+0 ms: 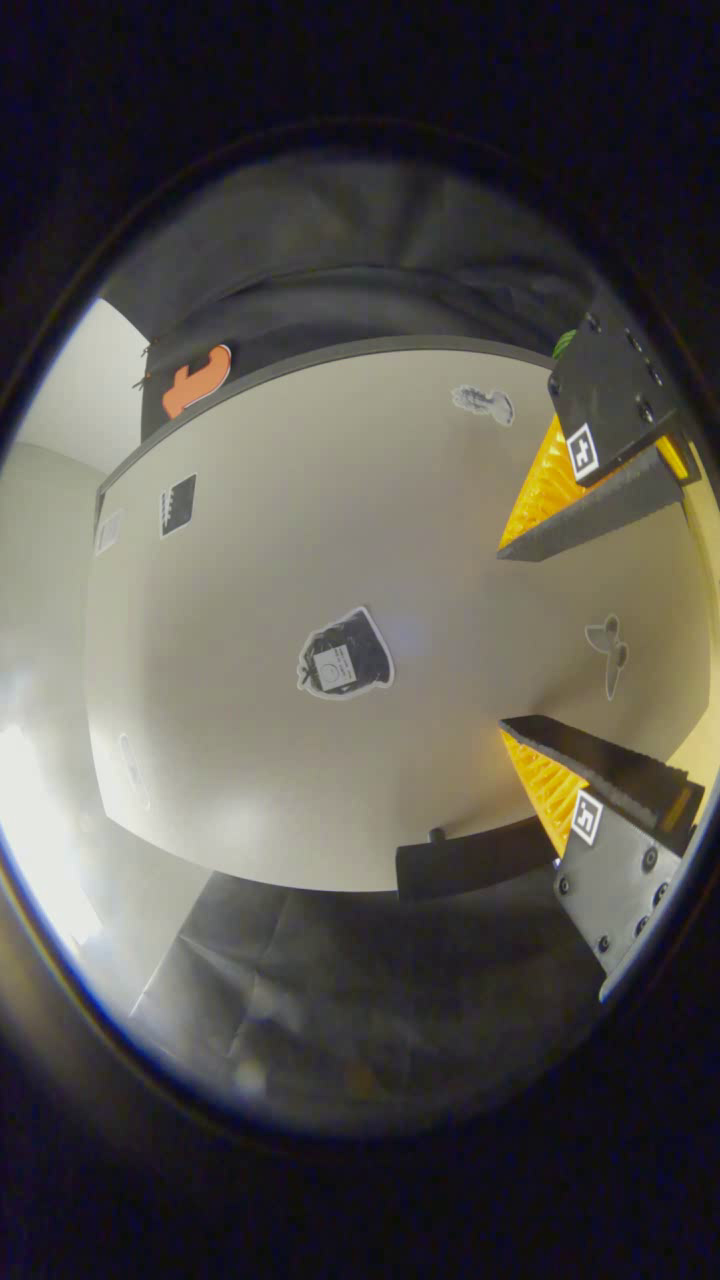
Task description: Open the shoe cabinet door, grab the shoes and put them into the shoe cabinet, then close the shoe cabinet door.
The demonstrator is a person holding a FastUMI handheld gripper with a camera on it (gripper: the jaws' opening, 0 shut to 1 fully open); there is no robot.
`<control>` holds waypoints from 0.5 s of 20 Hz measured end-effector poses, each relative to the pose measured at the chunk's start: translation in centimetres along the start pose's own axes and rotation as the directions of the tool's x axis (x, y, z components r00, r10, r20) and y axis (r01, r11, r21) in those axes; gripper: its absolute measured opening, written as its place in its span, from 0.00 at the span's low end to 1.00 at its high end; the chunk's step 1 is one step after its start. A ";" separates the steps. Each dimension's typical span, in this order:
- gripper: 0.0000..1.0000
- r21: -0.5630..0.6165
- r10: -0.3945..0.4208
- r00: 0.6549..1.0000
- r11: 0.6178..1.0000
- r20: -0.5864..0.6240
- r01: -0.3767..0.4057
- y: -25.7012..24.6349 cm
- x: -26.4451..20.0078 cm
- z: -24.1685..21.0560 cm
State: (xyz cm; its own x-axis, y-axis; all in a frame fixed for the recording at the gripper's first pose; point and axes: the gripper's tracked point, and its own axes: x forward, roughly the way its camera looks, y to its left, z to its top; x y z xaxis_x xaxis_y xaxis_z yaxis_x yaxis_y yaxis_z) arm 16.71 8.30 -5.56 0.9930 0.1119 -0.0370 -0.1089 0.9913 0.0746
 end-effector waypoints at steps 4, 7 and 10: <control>0.96 -0.025 -0.025 1.000 0.999 0.006 0.025 0.8 -0.3 -0.5; 0.96 -0.030 -0.037 0.999 0.999 0.003 0.037 1.0 0.0 -0.5; 0.96 -0.052 -0.055 0.999 0.997 -0.001 0.055 1.1 0.3 -0.7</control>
State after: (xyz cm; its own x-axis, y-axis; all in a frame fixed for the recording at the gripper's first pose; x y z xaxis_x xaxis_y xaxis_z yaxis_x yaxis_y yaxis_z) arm 16.85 9.46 -6.18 0.9975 0.0575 -0.0420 -0.0567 0.9982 0.0209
